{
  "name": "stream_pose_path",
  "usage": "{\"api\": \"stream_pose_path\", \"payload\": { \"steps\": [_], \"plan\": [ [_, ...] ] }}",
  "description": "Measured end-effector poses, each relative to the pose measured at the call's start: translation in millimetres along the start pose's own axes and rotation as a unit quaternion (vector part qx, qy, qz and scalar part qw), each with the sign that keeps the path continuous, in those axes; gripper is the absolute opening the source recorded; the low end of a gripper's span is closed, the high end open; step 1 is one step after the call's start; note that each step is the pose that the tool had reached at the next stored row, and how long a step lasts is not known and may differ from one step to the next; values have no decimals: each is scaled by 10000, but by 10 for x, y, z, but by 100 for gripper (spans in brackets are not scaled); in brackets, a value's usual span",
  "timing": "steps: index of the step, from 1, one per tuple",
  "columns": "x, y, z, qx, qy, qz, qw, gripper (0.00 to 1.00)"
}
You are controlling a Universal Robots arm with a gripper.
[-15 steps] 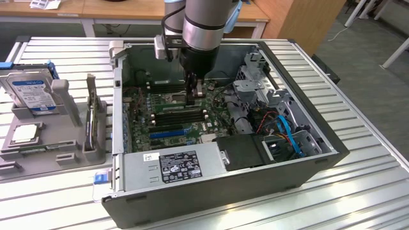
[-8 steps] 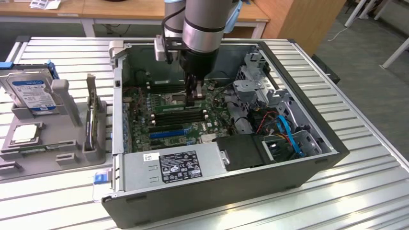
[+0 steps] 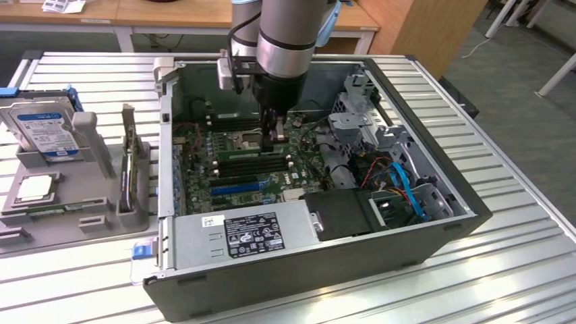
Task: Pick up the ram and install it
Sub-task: 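Insert the ram into the slot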
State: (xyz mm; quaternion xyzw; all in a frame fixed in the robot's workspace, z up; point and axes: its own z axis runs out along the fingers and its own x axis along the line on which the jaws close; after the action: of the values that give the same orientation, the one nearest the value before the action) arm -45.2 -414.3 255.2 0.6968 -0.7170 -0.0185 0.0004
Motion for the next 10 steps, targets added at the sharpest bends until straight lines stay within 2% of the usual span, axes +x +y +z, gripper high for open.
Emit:
{"api": "stream_pose_path", "payload": {
  "steps": [6, 10],
  "plan": [
    [0, 0, 4, 0, 0, 0, 10000, 11],
    [1, -31, 5, 0, 0, 0, 10000, 11]
  ]
}}
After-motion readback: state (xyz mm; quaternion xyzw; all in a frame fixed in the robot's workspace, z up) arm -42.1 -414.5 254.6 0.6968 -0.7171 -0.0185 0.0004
